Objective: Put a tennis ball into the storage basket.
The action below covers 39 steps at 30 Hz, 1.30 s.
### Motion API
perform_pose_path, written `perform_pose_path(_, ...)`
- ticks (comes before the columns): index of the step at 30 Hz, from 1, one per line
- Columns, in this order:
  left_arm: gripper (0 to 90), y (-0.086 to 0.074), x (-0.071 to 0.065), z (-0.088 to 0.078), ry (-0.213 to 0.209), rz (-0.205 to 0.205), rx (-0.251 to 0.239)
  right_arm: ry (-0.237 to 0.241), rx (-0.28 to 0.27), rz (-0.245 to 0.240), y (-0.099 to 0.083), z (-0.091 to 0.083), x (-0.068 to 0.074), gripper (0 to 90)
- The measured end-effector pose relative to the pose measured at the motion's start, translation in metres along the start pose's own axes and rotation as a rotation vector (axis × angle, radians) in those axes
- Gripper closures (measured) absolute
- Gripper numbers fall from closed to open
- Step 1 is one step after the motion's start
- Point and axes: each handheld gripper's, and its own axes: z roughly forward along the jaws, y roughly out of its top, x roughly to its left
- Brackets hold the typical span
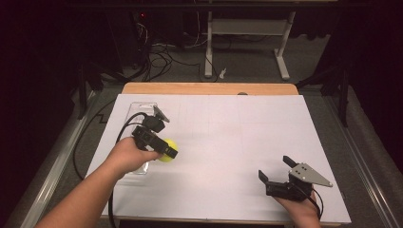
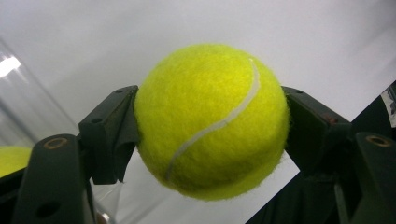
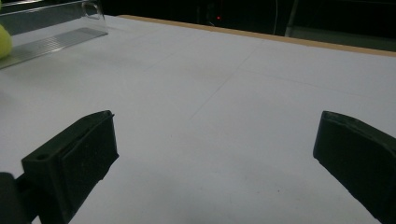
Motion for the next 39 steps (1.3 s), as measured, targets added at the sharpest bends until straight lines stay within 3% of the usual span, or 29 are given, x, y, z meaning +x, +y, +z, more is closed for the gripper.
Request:
perform_pose_path(9,26.5,-0.005,0.023,-0.017,0.033,-0.067,-0.016,-0.001,-0.004,-0.002,0.0,-0.001,-0.001,0.4)
perform_pose_path(24,26.5,-0.015,0.051,-0.032,0.058,-0.142,-0.024,-0.001,-0.011,-0.004,0.001,-0.002,-0.001,0.3)
perform_pose_path(39,26.5,-0.028,0.079,-0.042,0.109,-0.227,-0.038,0.001,-0.01,-0.001,0.001,-0.003,-0.001,0.4)
